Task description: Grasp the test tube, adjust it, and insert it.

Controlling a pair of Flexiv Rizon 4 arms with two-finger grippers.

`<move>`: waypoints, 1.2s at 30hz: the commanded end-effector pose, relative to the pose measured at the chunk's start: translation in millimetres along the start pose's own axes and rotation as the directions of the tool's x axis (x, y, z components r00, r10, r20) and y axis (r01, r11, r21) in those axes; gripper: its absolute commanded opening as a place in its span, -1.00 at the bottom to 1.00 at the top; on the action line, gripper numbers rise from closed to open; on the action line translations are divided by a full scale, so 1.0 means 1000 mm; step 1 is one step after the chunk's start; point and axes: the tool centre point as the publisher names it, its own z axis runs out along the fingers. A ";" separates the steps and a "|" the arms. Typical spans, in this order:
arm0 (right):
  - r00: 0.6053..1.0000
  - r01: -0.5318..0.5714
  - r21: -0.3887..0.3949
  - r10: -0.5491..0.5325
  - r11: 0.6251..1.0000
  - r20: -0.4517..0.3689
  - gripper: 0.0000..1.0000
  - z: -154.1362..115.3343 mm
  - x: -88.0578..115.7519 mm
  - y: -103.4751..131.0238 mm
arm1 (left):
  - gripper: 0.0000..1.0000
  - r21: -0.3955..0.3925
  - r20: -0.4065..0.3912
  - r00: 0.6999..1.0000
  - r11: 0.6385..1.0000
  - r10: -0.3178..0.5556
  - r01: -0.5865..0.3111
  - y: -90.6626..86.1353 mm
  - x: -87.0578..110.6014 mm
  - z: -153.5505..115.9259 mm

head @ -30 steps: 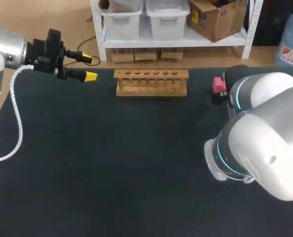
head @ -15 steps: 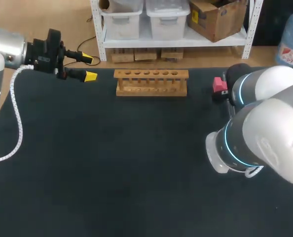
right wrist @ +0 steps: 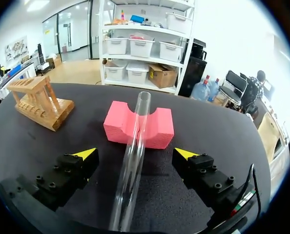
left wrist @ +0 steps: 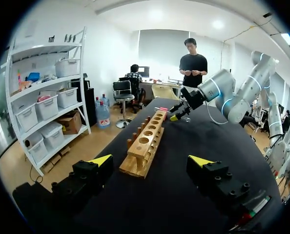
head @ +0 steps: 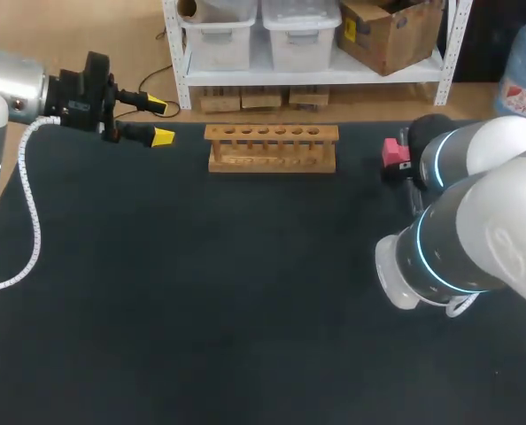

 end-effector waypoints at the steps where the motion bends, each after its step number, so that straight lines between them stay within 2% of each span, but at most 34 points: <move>1: 1.000 -0.005 -0.022 0.005 1.000 -0.001 1.00 0.002 0.001 -0.003 | 1.00 -0.001 0.002 1.000 1.000 0.001 -0.001 -0.001 0.001 0.000; 14: 1.000 -0.020 -0.038 0.020 0.999 -0.009 0.99 0.007 0.004 -0.002 | 1.00 -0.001 0.002 1.000 1.000 0.001 -0.001 -0.001 0.001 0.000; 17: 1.000 -0.023 -0.041 0.022 0.999 -0.010 0.65 0.007 0.005 -0.002 | 1.00 -0.001 0.002 1.000 1.000 0.001 -0.001 -0.001 0.001 0.000; 20: 1.000 -0.024 -0.043 0.023 0.999 -0.011 0.47 0.007 0.005 -0.002 | 1.00 -0.001 0.002 1.000 1.000 0.001 -0.001 -0.001 0.001 0.000; 21: 1.000 -0.025 -0.044 0.024 0.999 -0.012 0.15 0.007 0.005 -0.002 | 1.00 -0.001 0.002 1.000 1.000 0.001 -0.001 -0.001 0.001 0.000; 22: 1.000 -0.026 -0.044 0.025 0.999 -0.012 0.07 0.007 0.005 -0.002 | 1.00 -0.001 0.002 1.000 1.000 0.001 -0.001 -0.001 0.001 0.000; 24: 1.000 -0.026 -0.045 0.026 0.999 -0.013 -0.02 0.007 0.005 -0.002 | 1.00 -0.001 0.002 1.000 1.000 0.001 -0.001 -0.001 0.001 0.000; 27: 1.000 -0.027 -0.046 0.026 0.999 -0.015 -0.04 0.007 0.005 -0.002 | 1.00 -0.001 0.002 1.000 1.000 0.001 -0.001 -0.001 0.001 0.000; 32: 1.000 -0.026 -0.046 0.026 0.999 -0.016 -0.25 0.007 0.006 -0.001 | 1.00 -0.001 0.002 1.000 1.000 0.001 -0.001 -0.001 0.001 0.000; 35: 0.999 -0.027 -0.048 0.026 0.998 -0.018 -0.46 0.007 0.006 0.000 | 1.00 -0.001 0.002 1.000 1.000 0.001 -0.001 -0.001 0.001 0.000; 36: 0.999 -0.027 -0.048 0.026 0.998 -0.019 -0.58 0.007 0.006 0.000 | 1.00 -0.001 0.002 1.000 1.000 0.001 -0.001 -0.001 0.001 0.000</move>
